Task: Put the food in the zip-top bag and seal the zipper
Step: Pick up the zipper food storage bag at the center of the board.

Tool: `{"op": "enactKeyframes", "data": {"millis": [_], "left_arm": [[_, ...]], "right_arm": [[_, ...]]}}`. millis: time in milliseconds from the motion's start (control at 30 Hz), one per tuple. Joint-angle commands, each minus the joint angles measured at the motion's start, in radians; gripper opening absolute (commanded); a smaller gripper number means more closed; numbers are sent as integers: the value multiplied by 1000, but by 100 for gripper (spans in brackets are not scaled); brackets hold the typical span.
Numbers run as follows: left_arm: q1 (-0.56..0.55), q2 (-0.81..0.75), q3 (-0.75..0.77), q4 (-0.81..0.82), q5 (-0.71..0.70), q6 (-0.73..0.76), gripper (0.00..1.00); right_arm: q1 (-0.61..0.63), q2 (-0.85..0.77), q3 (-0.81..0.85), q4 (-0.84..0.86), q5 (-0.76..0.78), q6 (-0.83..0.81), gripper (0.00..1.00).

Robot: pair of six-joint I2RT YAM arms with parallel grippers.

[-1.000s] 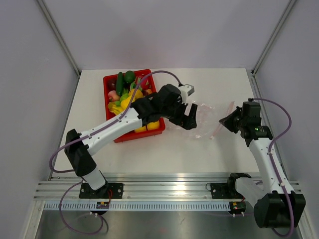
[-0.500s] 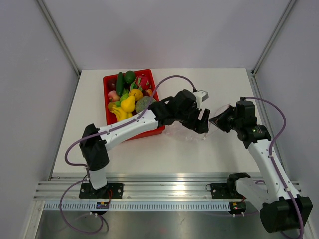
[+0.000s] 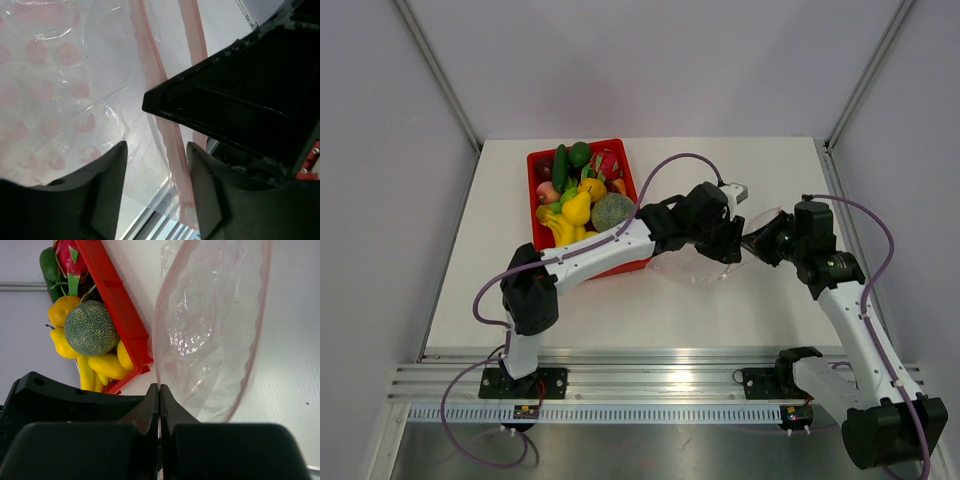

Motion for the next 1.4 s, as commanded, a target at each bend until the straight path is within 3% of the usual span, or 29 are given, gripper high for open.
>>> {"op": "enactKeyframes", "data": {"millis": [0, 67, 100, 133, 167, 200, 467, 833, 933, 1033, 1067, 1233, 1367], "left_arm": [[-4, 19, 51, 38, -27, -5, 45], [-4, 16, 39, 39, -35, -8, 19], [-3, 14, 37, 39, -35, -11, 9], [1, 13, 34, 36, -35, -14, 1], [4, 10, 23, 35, -32, -17, 0], [7, 5, 10, 39, -29, -31, 0], [56, -58, -110, 147, 46, -101, 0], [59, -79, -125, 154, 45, -111, 0], [59, -82, -125, 156, 43, -112, 0], [59, -85, -118, 151, 46, -111, 0], [59, -87, -115, 150, 46, -109, 0], [59, -92, -87, 144, 66, -106, 0], [59, -64, 8, 127, 106, -132, 0]], "right_arm": [[11, -27, 31, 3, -26, 8, 0], [11, -31, 38, -14, -3, -5, 5], [11, -34, 48, -36, 8, -22, 17], [10, -43, 55, -48, 35, -35, 31], [11, -47, 66, -65, 57, -45, 50], [11, -53, 93, -100, 77, -71, 54], [10, -90, 198, -267, 331, -125, 55], [10, -16, 36, -151, 240, -76, 57], [10, 19, -12, -88, 172, -59, 55], [10, 32, -43, -48, 155, -48, 46], [10, 29, -49, -33, 160, -45, 34], [10, 4, 61, -121, 323, -110, 0], [10, 2, 219, -259, 511, -235, 0]]}}
